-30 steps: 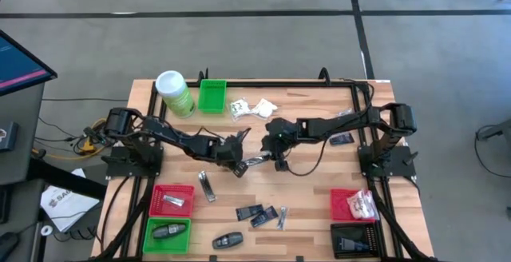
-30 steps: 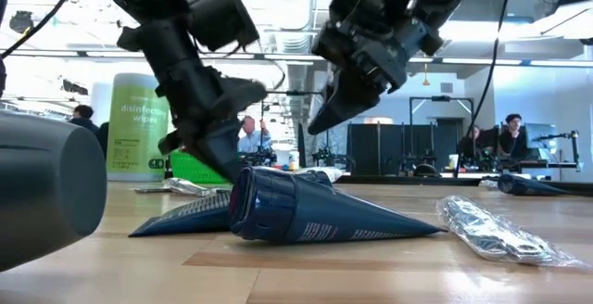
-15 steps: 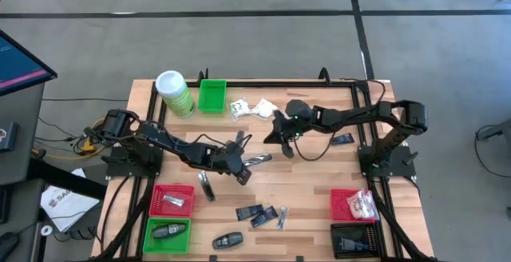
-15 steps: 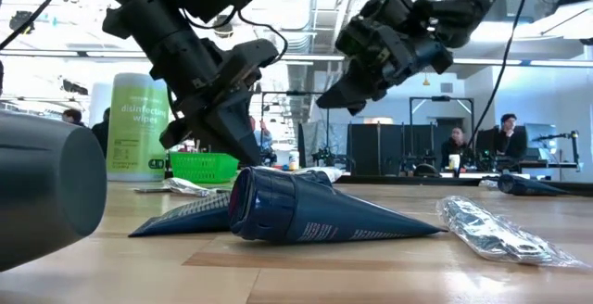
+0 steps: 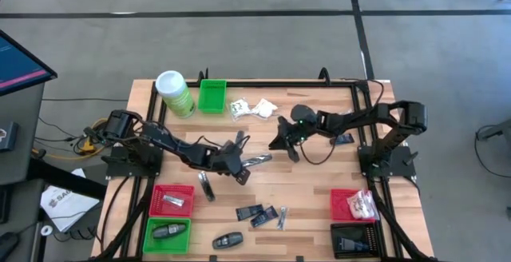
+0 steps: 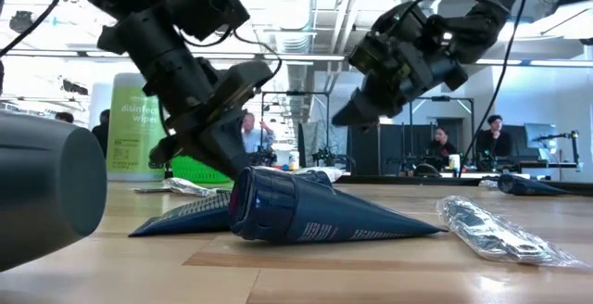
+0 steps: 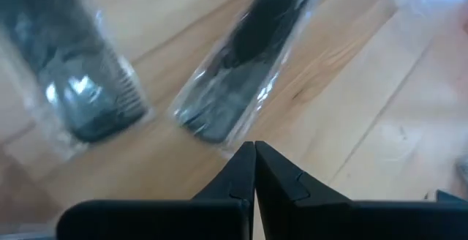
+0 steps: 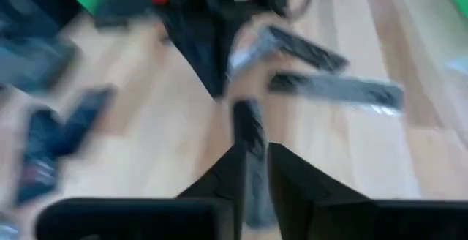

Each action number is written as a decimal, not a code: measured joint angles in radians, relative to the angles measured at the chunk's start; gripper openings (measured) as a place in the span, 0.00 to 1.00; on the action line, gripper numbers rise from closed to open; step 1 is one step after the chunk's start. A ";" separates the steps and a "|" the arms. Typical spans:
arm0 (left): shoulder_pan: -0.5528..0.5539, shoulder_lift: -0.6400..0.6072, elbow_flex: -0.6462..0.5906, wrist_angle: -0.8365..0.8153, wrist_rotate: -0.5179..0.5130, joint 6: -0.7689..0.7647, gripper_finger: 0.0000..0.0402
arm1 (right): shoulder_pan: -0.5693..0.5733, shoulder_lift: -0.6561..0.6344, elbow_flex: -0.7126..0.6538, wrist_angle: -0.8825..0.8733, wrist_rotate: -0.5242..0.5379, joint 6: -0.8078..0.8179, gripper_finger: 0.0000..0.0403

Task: Pick & Place Travel size toiletries
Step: Put the black comb into the top green bin

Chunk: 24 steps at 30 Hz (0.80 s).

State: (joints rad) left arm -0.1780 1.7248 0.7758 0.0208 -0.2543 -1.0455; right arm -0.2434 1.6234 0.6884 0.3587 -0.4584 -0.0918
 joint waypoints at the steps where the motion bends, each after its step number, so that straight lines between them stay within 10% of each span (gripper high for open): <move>1: 0.000 0.000 -0.011 0.008 0.000 -0.008 0.00 | 0.011 0.000 0.000 -0.017 0.045 -0.022 0.16; 13: 0.000 -0.001 -0.025 0.059 0.005 -0.010 0.00 | 0.054 0.000 0.000 -0.029 0.183 -0.024 0.47; 24: 0.029 -0.001 -0.026 0.059 -0.011 -0.002 0.00 | 0.098 0.107 0.059 -0.041 0.214 -0.114 0.53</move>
State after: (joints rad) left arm -0.1489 1.7237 0.7502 0.0795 -0.2650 -1.0474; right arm -0.1454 1.7300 0.7470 0.3174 -0.2442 -0.2057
